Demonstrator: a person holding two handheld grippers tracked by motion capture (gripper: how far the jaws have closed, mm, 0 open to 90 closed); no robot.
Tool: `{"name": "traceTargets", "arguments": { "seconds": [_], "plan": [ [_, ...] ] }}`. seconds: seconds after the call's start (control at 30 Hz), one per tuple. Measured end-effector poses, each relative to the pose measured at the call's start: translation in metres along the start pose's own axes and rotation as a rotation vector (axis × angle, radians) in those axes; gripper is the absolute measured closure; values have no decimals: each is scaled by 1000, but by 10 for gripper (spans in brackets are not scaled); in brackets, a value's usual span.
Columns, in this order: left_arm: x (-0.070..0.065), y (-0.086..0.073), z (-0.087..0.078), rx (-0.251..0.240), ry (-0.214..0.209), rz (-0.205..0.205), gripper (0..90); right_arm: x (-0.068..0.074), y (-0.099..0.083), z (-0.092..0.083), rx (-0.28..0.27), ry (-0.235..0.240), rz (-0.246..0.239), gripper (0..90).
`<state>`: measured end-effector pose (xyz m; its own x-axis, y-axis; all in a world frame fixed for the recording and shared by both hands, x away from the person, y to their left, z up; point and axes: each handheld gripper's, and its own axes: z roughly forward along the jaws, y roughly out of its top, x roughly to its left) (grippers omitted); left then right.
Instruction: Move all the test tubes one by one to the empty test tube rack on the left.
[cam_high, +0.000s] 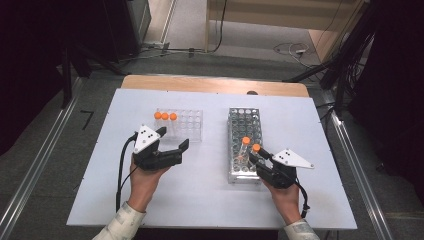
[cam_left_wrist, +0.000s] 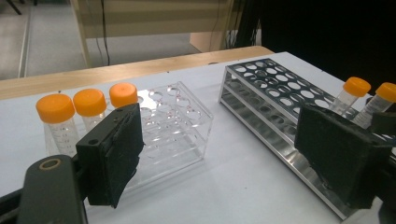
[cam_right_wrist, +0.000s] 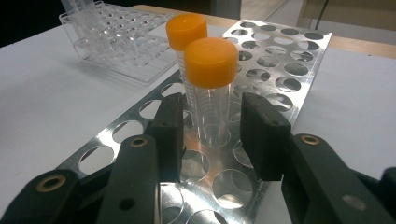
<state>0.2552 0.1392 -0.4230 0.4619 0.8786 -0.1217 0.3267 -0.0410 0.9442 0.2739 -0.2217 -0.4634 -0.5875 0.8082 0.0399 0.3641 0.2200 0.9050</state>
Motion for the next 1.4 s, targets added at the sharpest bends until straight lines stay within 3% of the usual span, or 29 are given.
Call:
{"name": "traceTargets", "arguments": {
  "seconds": [0.2, 0.47, 0.63, 0.93, 1.2, 1.4],
  "plan": [
    [-5, -3, -9, -1, 4, 7, 138, 0, 0, 6, 11, 0, -12, 700],
    [-5, -8, -10, 19, 7, 9, 138, -2, 5, -1, -25, -18, -7, 713],
    [-7, -10, -6, 32, -2, 19, 123, 2, 16, -9, -57, -26, -34, 713],
    [-10, -12, -6, 38, -17, 24, 121, 2, 31, -26, -104, -28, -14, 715],
    [-14, -8, -11, 18, -35, 27, 122, 14, 42, -46, -153, 20, -13, 717],
    [-21, -4, -15, 5, -60, 35, 126, 38, 41, -42, -132, 87, -43, 717]
  ]
}}
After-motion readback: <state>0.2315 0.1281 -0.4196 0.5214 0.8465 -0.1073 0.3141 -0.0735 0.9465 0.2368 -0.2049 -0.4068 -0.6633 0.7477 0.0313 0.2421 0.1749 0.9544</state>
